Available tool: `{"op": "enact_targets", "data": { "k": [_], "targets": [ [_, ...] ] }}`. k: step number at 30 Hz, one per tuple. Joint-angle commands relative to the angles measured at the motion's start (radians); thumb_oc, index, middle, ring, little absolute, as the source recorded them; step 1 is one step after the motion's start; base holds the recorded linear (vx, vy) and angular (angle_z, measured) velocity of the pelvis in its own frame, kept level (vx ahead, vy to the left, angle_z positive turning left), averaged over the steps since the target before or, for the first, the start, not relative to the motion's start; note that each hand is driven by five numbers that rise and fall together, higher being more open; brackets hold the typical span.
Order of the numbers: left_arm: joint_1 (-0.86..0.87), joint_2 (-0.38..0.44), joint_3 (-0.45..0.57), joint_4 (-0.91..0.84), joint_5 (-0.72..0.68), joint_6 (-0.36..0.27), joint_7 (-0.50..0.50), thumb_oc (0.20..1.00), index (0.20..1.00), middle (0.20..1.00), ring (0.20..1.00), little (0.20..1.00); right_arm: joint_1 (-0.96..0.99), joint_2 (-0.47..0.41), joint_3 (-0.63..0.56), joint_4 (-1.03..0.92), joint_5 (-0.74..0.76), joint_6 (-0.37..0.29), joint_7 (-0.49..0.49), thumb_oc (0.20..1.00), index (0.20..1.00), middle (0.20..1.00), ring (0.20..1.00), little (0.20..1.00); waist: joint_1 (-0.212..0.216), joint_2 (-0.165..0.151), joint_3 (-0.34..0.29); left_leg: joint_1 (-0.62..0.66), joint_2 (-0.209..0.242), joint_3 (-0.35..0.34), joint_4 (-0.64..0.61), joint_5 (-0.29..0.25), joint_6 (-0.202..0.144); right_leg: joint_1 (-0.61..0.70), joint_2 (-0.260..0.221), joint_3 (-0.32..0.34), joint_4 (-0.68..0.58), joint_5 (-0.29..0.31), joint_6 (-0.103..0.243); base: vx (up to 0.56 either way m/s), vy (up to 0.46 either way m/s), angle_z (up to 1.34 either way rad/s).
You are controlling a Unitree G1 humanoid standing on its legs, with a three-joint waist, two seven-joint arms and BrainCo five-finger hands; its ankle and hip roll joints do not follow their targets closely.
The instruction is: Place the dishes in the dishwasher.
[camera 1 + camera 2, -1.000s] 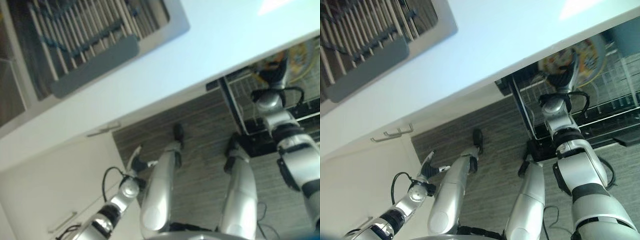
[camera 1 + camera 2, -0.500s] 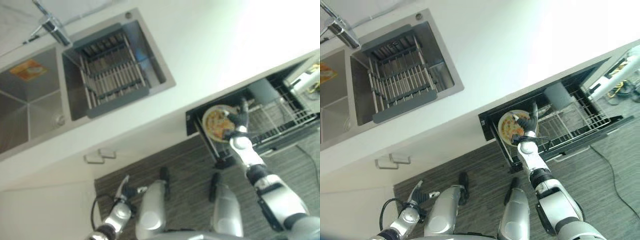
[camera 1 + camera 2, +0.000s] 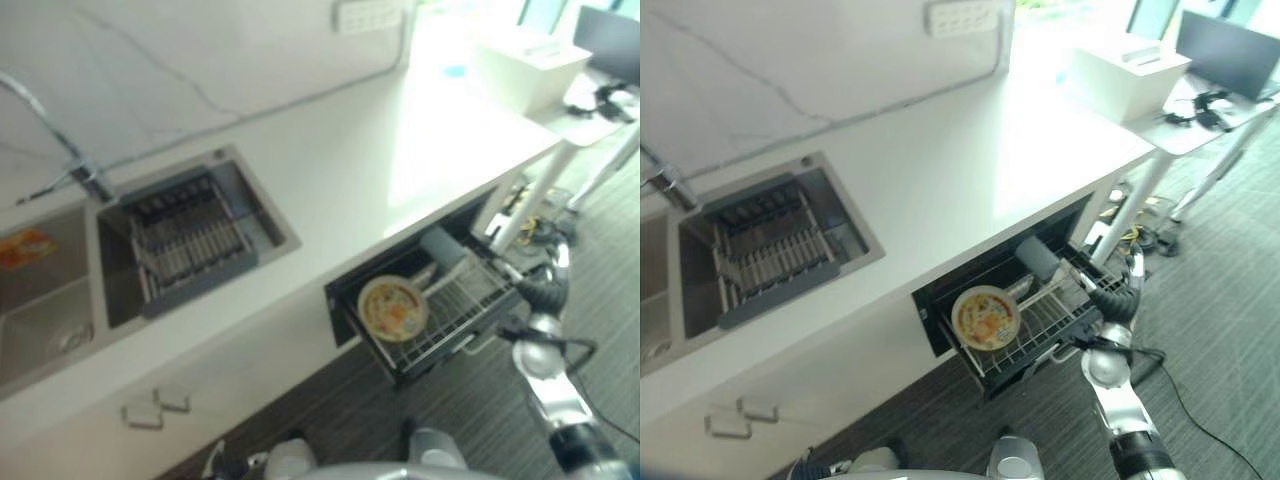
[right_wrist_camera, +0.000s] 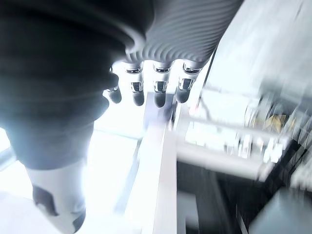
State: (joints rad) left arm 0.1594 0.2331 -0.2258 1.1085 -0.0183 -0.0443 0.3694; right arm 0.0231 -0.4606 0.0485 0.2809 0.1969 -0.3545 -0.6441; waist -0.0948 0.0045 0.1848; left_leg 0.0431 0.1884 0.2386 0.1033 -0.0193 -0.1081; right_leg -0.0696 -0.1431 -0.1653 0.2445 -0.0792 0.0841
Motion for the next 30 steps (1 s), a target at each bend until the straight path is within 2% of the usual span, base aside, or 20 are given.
{"op": "enact_targets", "data": {
  "k": [1, 2, 5, 8, 11, 12, 14, 18, 20, 23, 26, 30],
  "targets": [
    [-0.044, 0.021, -0.009, -0.001, 0.052, 0.014, -0.022, 1.0, 1.0, 1.0, 1.0, 1.0, -0.097, -0.041, -0.083, -0.036, 0.06, -0.051, 0.006, 1.0, 1.0, 1.0, 1.0, 1.0, -0.002, 0.004, 0.071, -0.052, -0.025, -0.013, 0.063, -0.086, 0.061, 0.049, -0.014, -0.009, 0.09, -0.166, -0.009, 0.02, -0.065, -0.2],
    [-0.045, 0.023, -0.01, -0.002, 0.056, 0.016, -0.023, 1.0, 1.0, 1.0, 1.0, 1.0, -0.083, -0.04, -0.097, -0.032, 0.084, -0.048, 0.009, 1.0, 1.0, 1.0, 1.0, 1.0, -0.005, 0.005, 0.067, -0.053, -0.023, -0.012, 0.061, -0.084, 0.061, 0.048, -0.011, -0.008, 0.085, -0.162, -0.01, 0.03, -0.1, -0.26],
    [-0.048, 0.044, -0.032, -0.004, 0.073, 0.023, -0.032, 1.0, 1.0, 1.0, 1.0, 1.0, 0.015, -0.01, -0.202, 0.075, 0.228, -0.139, 0.018, 1.0, 1.0, 1.0, 1.0, 1.0, -0.039, 0.01, 0.064, -0.028, -0.023, 0.001, 0.049, -0.09, 0.065, 0.056, -0.009, 0.001, 0.077, -0.161, -0.007, 0.02, -0.117, -0.13],
    [-0.073, 0.065, -0.055, -0.016, 0.036, 0.008, -0.043, 1.0, 1.0, 1.0, 1.0, 1.0, 0.052, 0.041, -0.271, 0.182, 0.467, -0.225, 0.108, 1.0, 1.0, 1.0, 1.0, 1.0, -0.061, 0.029, 0.067, -0.017, -0.026, 0.014, 0.033, -0.087, 0.065, 0.057, -0.012, 0.005, 0.07, -0.16, -0.006, 0.01, -0.058, -0.15],
    [-0.11, 0.074, -0.09, -0.029, 0.014, 0.022, -0.058, 1.0, 1.0, 1.0, 1.0, 1.0, 0.035, 0.088, -0.303, 0.294, 0.708, -0.247, 0.258, 1.0, 1.0, 1.0, 1.0, 1.0, -0.065, 0.054, 0.079, -0.029, -0.031, 0.009, 0.034, -0.08, 0.06, 0.04, -0.021, 0.005, 0.086, -0.165, -0.009, -0.02, 0.004, -0.04],
    [-0.118, 0.071, -0.101, -0.031, 0.01, 0.026, -0.06, 1.0, 1.0, 1.0, 1.0, 1.0, 0.03, 0.098, -0.306, 0.326, 0.748, -0.241, 0.307, 1.0, 1.0, 1.0, 1.0, 1.0, -0.064, 0.062, 0.083, -0.033, -0.032, 0.005, 0.036, -0.076, 0.058, 0.036, -0.025, 0.004, 0.093, -0.167, -0.011, -0.01, 0.052, 0.04],
    [-0.121, 0.052, -0.138, -0.033, -0.014, 0.032, -0.063, 1.0, 1.0, 1.0, 1.0, 1.0, 0.006, 0.116, -0.284, 0.404, 0.873, -0.187, 0.45, 1.0, 1.0, 1.0, 1.0, 1.0, -0.059, 0.094, 0.094, -0.037, -0.042, -0.01, 0.038, -0.069, 0.056, 0.033, -0.035, 0.002, 0.11, -0.176, -0.018, 0.06, 0.108, 0.08],
    [-0.119, 0.013, -0.173, -0.025, -0.02, 0.029, -0.059, 1.0, 1.0, 1.0, 1.0, 1.0, -0.045, 0.121, -0.24, 0.491, 0.943, -0.124, 0.562, 1.0, 1.0, 1.0, 1.0, 1.0, -0.044, 0.139, 0.107, -0.056, -0.064, -0.034, 0.048, -0.06, 0.054, 0.014, -0.057, -0.007, 0.151, -0.193, -0.025, 0.03, 0.114, 0.17],
    [-0.133, -0.002, -0.201, -0.029, -0.02, 0.022, -0.054, 1.0, 1.0, 1.0, 1.0, 1.0, -0.13, 0.093, -0.195, 0.542, 0.956, -0.094, 0.638, 1.0, 1.0, 1.0, 1.0, 1.0, -0.025, 0.184, 0.138, -0.105, -0.086, -0.059, 0.073, -0.049, 0.052, -0.053, -0.085, -0.01, 0.226, -0.213, -0.032, -0.13, 0.18, 0.27],
    [-0.158, -0.005, -0.229, -0.029, -0.048, -0.005, -0.047, 1.0, 1.0, 1.0, 1.0, 1.0, -0.263, 0.063, -0.124, 0.587, 0.967, -0.069, 0.689, 1.0, 1.0, 1.0, 1.0, 1.0, 0.0, 0.23, 0.191, -0.184, -0.117, -0.083, 0.098, -0.036, 0.053, -0.165, -0.112, 0.011, 0.319, -0.234, -0.038, -0.17, 0.133, 0.3],
    [-0.152, -0.011, -0.243, -0.026, -0.061, -0.027, -0.055, 1.0, 1.0, 1.0, 1.0, 1.0, -0.351, 0.041, -0.102, 0.603, 0.94, -0.028, 0.726, 1.0, 1.0, 1.0, 1.0, 1.0, 0.022, 0.257, 0.218, -0.218, -0.131, -0.091, 0.098, -0.023, 0.053, -0.217, -0.128, 0.019, 0.369, -0.246, -0.041, -0.02, 0.141, 0.08],
    [-0.143, -0.009, -0.244, -0.03, -0.073, -0.065, -0.047, 1.0, 1.0, 1.0, 1.0, 1.0, -0.466, -0.008, -0.083, 0.618, 0.892, 0.058, 0.745, 1.0, 1.0, 1.0, 1.0, 1.0, 0.051, 0.266, 0.239, -0.261, -0.14, -0.105, 0.101, -0.013, 0.051, -0.273, -0.128, 0.022, 0.404, -0.25, -0.049, 0.0, 0.091, 0.08]
  ]
}}
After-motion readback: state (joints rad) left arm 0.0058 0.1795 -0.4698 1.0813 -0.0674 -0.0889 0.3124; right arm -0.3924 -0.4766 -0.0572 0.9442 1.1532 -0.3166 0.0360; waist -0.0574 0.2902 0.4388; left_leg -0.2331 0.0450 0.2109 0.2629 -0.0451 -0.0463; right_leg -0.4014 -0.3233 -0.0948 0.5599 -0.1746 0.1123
